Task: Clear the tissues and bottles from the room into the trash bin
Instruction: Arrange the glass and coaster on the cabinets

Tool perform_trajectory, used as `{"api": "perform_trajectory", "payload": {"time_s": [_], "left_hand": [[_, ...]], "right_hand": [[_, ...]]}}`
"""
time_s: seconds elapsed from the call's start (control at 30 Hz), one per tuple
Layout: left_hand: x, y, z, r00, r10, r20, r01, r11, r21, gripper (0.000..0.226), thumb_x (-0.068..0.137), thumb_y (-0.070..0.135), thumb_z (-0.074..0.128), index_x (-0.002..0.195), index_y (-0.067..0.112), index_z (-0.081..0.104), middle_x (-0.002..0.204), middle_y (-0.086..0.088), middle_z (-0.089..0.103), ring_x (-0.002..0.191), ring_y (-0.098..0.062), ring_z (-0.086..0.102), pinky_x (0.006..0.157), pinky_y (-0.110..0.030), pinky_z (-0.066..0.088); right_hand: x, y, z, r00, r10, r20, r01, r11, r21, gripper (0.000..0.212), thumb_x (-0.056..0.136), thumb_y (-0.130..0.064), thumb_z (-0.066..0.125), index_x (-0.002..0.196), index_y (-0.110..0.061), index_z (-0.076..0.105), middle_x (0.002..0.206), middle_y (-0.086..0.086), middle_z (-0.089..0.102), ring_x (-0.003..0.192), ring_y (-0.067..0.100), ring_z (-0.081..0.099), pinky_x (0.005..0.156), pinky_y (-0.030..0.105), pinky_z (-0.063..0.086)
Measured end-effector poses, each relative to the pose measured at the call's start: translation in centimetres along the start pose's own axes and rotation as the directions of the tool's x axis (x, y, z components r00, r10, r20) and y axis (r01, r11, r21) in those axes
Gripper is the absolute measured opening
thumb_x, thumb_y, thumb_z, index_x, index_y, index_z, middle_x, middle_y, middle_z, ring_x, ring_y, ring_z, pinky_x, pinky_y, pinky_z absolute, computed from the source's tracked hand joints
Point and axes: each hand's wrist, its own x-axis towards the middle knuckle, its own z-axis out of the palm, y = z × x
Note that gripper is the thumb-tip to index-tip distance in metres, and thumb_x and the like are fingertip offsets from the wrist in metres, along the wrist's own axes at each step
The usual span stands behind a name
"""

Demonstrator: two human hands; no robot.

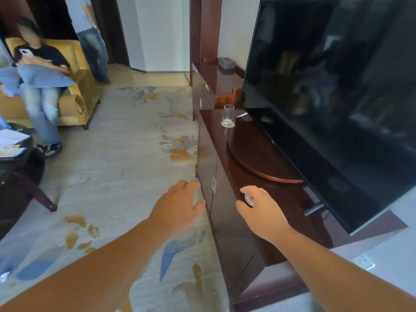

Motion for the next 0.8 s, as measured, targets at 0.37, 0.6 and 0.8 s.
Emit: {"api": "perform_trajectory", "payload": {"time_s": [0.37, 0.6, 0.8], "left_hand": [[12.2, 1.6, 7.3, 0.989, 0.005, 0.147, 0.0, 0.999, -0.035, 0.049, 0.095, 0.043, 0.043, 0.141, 0.026, 0.035, 0.133, 0.001, 0.045, 0.115, -0.019, 0.049, 0.091, -0.034, 0.047], [16.4, -0.4, 11.3, 0.974, 0.029, 0.223, -0.022, 0.999, -0.034, 0.049, 0.096, 0.042, 0.043, 0.141, 0.026, 0.035, 0.134, 0.001, 0.045, 0.118, -0.019, 0.048, 0.093, -0.033, 0.046], [18.2, -2.2, 13.3, 0.959, 0.032, 0.283, -0.024, 0.999, -0.03, 0.049, 0.096, 0.043, 0.042, 0.141, 0.025, 0.034, 0.135, 0.001, 0.044, 0.12, -0.019, 0.047, 0.093, -0.033, 0.046]], "right_hand": [[11.5, 11.2, -0.3, 0.963, 0.26, 0.068, -0.247, 0.956, -0.156, 0.042, 0.089, -0.033, 0.059, 0.129, -0.024, 0.051, 0.124, -0.001, 0.052, 0.104, 0.018, 0.057, 0.089, 0.031, 0.048], [14.6, 15.2, 3.5, 0.906, 0.415, 0.086, -0.396, 0.901, -0.177, 0.054, 0.086, -0.034, 0.061, 0.136, -0.023, 0.046, 0.129, 0.001, 0.049, 0.112, 0.022, 0.054, 0.09, 0.034, 0.048], [17.9, 16.2, 5.4, 0.888, 0.455, 0.071, -0.428, 0.872, -0.237, 0.062, 0.08, -0.039, 0.07, 0.134, -0.022, 0.045, 0.128, 0.004, 0.046, 0.116, 0.025, 0.049, 0.093, 0.039, 0.047]]}}
